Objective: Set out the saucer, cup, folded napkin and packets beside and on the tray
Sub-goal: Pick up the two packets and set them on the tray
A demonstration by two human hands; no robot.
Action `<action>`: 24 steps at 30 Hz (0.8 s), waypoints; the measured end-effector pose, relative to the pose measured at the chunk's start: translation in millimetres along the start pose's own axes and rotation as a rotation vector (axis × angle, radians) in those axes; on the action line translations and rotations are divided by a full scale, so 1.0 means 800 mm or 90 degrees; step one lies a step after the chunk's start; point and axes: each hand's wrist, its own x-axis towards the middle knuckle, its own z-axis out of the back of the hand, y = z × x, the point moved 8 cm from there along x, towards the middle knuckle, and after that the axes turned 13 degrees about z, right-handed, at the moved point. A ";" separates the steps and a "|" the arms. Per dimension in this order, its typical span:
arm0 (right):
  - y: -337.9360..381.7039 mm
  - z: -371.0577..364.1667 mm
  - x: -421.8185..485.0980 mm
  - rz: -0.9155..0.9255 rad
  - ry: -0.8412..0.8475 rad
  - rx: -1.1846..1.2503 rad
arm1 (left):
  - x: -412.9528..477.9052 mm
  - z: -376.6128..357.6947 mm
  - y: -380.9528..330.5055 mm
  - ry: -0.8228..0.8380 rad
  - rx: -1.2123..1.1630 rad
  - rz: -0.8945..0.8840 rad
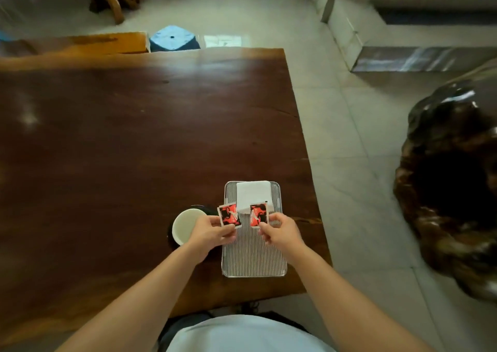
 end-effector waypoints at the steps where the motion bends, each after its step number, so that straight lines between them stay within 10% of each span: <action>1: -0.006 0.007 -0.001 -0.007 -0.010 0.011 | 0.002 -0.007 0.004 0.002 0.016 0.001; 24: -0.133 0.010 0.010 -0.238 -0.092 -0.035 | 0.076 -0.043 0.087 -0.059 0.162 0.089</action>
